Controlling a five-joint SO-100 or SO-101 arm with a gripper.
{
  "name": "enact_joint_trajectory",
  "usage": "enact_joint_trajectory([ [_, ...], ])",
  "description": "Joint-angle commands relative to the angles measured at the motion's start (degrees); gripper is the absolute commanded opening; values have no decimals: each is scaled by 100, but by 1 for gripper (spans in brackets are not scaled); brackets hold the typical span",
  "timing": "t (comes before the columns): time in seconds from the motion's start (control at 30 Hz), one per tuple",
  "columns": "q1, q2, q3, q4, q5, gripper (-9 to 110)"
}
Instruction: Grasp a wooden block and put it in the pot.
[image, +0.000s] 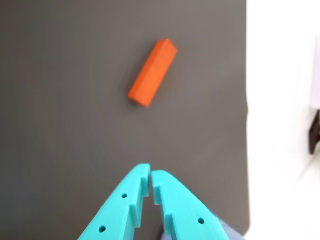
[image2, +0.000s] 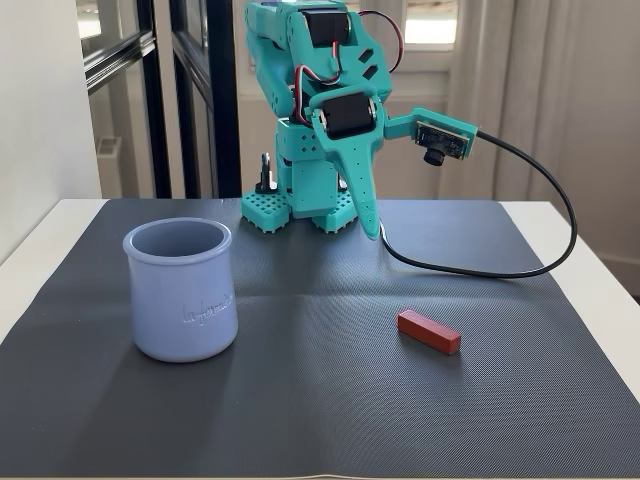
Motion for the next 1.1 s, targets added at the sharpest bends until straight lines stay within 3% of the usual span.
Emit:
enact_joint_trajectory([
  [0.0,-334,-571,-563,-264,976,0],
  [0.33,-677,-2988,-1556,-1011,3788,1],
  [0.67,-554,-5063,-2900,-1055,4096,2],
  [0.83,-545,-5449,-3129,-1037,4192,12],
  [1.07,-554,-5511,-3085,-1002,4597,13],
])
